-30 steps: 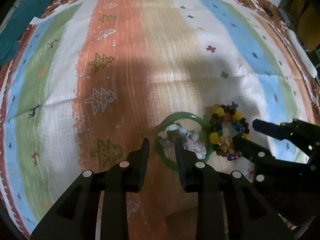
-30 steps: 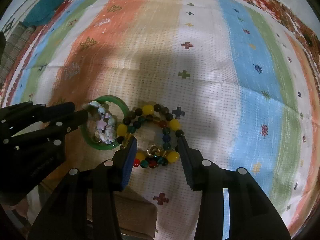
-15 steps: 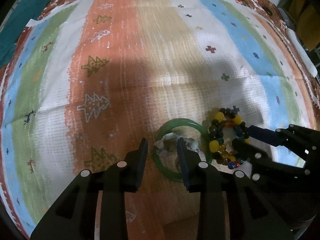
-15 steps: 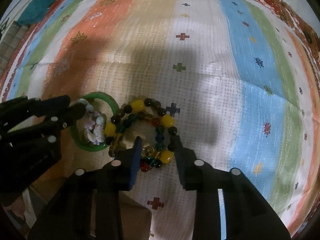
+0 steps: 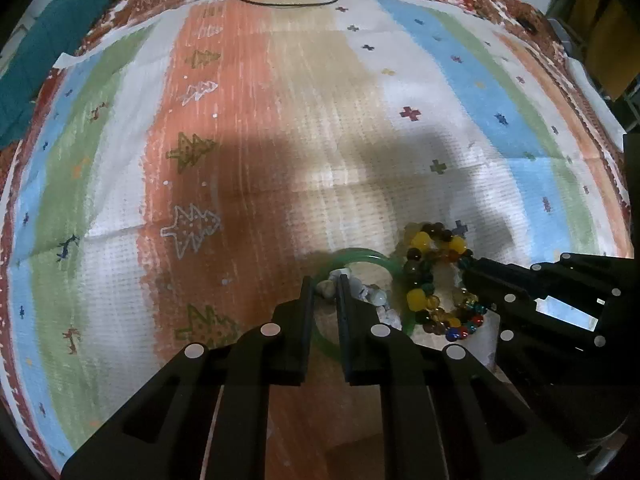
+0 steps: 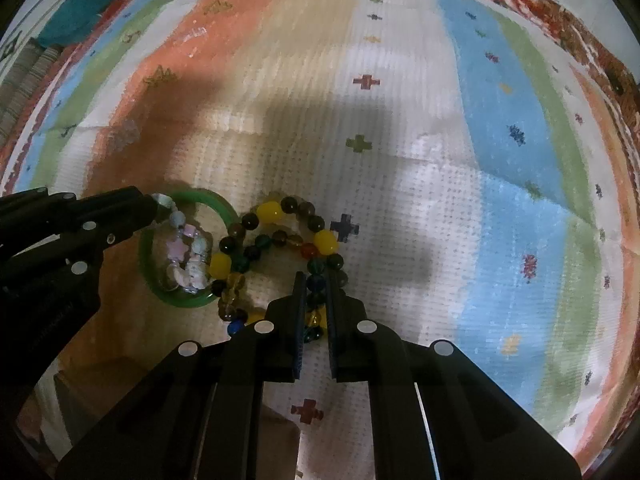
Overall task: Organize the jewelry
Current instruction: 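Grasp the white stone bracelet with the left tool while the right grasps the multicolour bracelet, then lift and carry both held bracelets over the silver tin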
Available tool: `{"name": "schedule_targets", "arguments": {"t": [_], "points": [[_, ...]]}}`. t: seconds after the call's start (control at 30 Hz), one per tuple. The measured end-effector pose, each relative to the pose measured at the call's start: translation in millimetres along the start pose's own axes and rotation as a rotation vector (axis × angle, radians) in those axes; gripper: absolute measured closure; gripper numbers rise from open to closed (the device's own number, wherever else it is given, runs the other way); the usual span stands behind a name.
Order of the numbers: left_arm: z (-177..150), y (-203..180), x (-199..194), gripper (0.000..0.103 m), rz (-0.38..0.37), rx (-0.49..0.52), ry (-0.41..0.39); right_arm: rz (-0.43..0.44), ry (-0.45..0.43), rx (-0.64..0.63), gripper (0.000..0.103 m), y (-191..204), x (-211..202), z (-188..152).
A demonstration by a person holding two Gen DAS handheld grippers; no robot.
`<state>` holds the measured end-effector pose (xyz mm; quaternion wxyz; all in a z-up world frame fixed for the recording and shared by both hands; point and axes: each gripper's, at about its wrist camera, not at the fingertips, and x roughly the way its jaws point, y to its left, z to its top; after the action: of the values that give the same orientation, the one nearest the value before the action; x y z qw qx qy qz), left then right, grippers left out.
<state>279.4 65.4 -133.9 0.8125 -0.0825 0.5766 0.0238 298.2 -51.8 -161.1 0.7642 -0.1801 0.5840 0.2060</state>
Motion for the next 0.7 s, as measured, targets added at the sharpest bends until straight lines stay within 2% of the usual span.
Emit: {"name": "schedule_targets", "arguments": {"t": [0.37,0.7], "points": [[-5,-9,-22,0.092,0.003,0.002,-0.037,0.015,-0.074,0.000,0.093,-6,-36,-11],[-15,-18,-57,0.092,-0.003,0.006,-0.104,0.050,-0.166,0.024,0.093,-11,-68,-15]]}}
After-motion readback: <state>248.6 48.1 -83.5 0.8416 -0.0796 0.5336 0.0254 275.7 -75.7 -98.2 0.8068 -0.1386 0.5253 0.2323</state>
